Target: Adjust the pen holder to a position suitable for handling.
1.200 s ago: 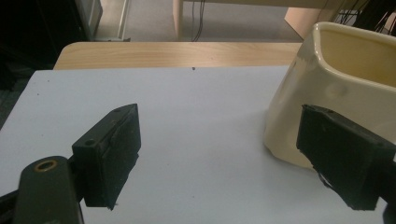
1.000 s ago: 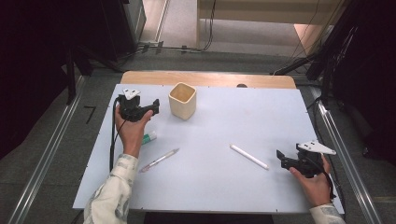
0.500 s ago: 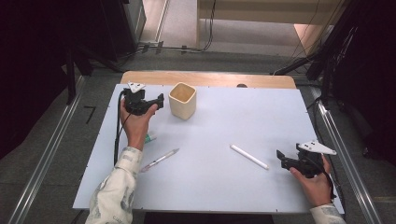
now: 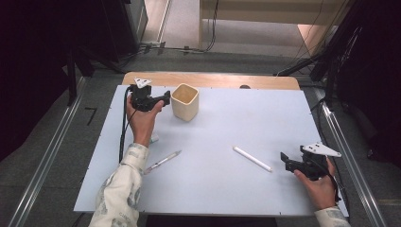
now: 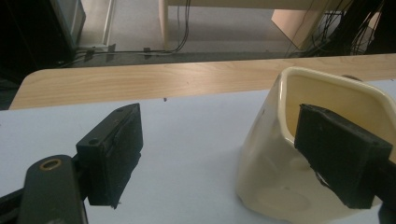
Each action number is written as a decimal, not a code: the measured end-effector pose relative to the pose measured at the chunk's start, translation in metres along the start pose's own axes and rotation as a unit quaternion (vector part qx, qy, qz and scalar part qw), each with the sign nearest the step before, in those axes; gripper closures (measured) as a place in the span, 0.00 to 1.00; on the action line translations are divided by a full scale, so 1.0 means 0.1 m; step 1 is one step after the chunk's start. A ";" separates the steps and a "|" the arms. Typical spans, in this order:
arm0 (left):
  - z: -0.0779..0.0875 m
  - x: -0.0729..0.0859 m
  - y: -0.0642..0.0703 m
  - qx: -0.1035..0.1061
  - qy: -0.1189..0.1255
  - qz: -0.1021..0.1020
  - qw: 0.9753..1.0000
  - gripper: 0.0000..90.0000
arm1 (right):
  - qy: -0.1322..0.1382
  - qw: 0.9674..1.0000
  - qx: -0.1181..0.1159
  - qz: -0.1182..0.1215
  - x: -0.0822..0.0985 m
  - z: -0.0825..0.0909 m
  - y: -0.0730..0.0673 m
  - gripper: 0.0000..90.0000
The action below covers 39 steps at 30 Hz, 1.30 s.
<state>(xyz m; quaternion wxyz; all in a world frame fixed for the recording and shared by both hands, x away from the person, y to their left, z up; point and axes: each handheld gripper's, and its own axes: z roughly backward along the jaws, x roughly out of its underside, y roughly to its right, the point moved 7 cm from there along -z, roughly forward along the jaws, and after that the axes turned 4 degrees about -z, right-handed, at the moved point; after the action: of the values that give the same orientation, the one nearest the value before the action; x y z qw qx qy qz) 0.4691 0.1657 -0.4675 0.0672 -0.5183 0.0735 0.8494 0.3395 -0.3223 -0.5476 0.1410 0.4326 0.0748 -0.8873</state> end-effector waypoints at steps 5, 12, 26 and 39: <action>-0.05 -0.01 0.03 0.005 -0.001 0.000 1.000 0.18 | -0.001 1.000 -0.001 -0.001 0.00 0.00 0.00 0.17; -0.11 -0.03 0.07 0.007 -0.002 -0.002 1.000 0.18 | 0.000 1.000 -0.002 -0.002 0.00 0.00 0.00 0.17; -0.31 -0.13 0.21 0.019 -0.015 -0.018 1.000 0.23 | 0.000 1.000 -0.002 -0.001 0.01 0.00 0.02 0.17; -0.48 -0.11 0.22 0.013 -0.045 -0.034 0.998 0.36 | -0.002 1.000 -0.006 0.001 0.02 0.01 0.02 0.17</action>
<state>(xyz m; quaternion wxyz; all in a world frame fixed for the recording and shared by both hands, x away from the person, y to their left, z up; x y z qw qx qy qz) 0.5116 0.1340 -0.4779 0.1056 -0.4808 0.0637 0.8681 0.3386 -0.3250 -0.5483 0.1447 0.4299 0.0792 -0.8877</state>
